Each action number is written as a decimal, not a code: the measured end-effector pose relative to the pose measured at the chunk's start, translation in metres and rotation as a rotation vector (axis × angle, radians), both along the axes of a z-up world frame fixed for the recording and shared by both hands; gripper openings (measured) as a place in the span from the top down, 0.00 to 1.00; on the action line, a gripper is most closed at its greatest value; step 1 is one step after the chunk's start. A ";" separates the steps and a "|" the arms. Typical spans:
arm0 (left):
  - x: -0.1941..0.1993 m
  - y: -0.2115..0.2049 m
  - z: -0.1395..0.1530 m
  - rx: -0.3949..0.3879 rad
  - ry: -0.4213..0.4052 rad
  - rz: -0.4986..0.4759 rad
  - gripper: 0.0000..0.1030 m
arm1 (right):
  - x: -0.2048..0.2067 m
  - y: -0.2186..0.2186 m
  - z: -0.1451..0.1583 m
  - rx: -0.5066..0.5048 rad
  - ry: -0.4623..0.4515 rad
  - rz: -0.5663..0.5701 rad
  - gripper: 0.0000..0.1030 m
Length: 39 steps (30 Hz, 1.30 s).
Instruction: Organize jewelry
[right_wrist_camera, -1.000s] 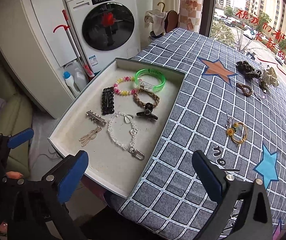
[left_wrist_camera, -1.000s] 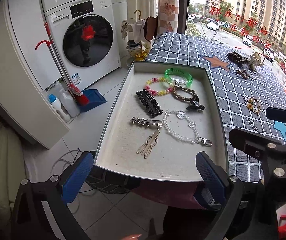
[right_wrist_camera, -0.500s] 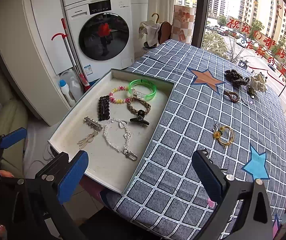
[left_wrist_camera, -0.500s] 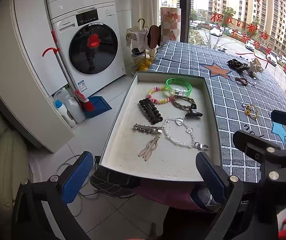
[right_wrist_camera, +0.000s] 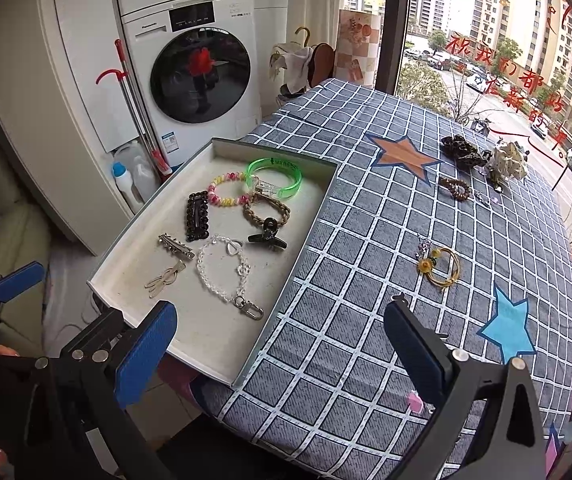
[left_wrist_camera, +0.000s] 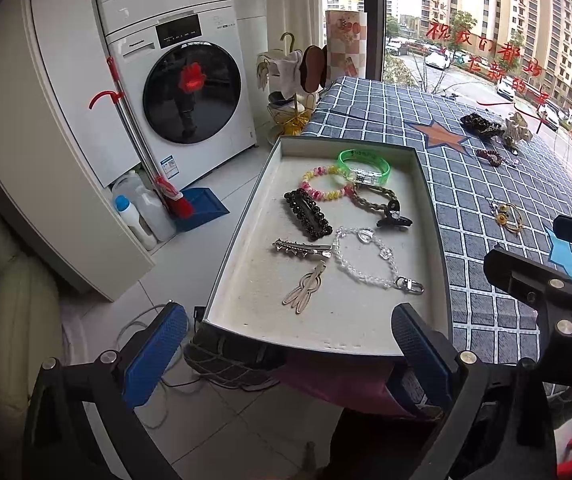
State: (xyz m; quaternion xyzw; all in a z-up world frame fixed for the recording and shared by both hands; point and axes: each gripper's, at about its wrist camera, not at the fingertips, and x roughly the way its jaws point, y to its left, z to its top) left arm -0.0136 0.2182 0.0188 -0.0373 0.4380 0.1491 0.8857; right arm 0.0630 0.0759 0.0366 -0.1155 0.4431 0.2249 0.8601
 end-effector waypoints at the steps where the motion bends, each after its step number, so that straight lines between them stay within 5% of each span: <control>1: 0.000 0.000 -0.001 0.001 0.001 0.001 0.00 | 0.000 0.000 0.000 -0.001 -0.001 0.001 0.00; 39: 0.001 -0.002 -0.005 0.002 0.014 -0.004 0.00 | 0.000 0.004 -0.003 0.004 0.011 0.005 0.00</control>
